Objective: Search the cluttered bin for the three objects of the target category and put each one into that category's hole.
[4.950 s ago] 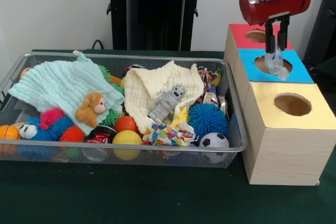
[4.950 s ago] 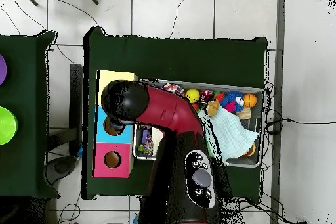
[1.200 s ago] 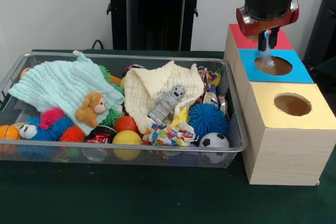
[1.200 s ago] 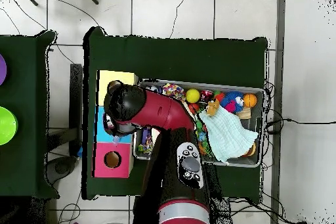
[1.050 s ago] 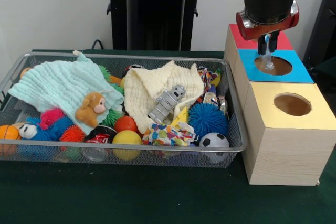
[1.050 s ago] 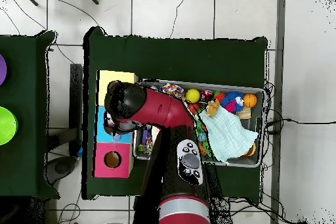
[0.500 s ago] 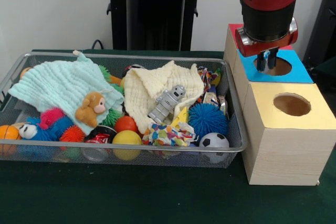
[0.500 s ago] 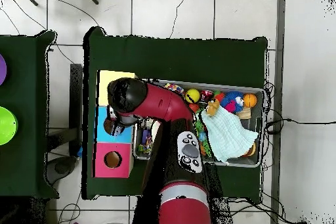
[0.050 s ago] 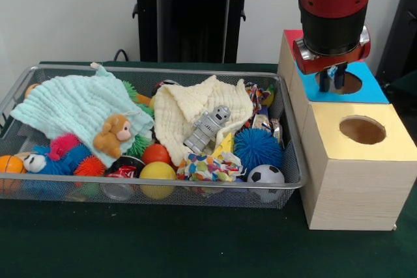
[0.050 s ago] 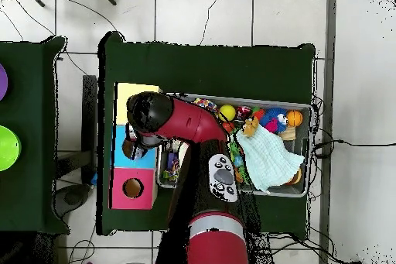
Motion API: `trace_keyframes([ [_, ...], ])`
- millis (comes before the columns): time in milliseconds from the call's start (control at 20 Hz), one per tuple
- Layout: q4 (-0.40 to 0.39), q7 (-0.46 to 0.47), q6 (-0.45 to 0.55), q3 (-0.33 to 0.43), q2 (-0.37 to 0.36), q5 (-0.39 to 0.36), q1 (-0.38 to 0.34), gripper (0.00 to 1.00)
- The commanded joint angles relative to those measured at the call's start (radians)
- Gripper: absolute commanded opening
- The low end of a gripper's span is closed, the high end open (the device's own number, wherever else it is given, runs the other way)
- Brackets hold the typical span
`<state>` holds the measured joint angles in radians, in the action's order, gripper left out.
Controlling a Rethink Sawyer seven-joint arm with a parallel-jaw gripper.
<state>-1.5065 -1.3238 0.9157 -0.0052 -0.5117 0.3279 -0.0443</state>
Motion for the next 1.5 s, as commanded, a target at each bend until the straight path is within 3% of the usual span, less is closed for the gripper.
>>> trace_keyframes([
  [50,-0.010,-0.173,-0.221,0.061,0.120,-0.004,-0.034,1.00],
  [550,-0.004,-0.176,-0.205,0.051,0.115,-0.011,-0.027,1.00],
  [750,0.034,-0.214,-0.149,0.001,0.105,-0.041,-0.002,1.00],
  [950,0.064,-0.250,-0.051,-0.077,0.037,-0.077,0.023,1.00],
  [1250,0.138,-0.210,0.075,-0.182,-0.051,-0.150,0.016,1.00],
  [1500,0.179,-0.160,0.087,-0.237,-0.085,-0.228,0.001,1.00],
])
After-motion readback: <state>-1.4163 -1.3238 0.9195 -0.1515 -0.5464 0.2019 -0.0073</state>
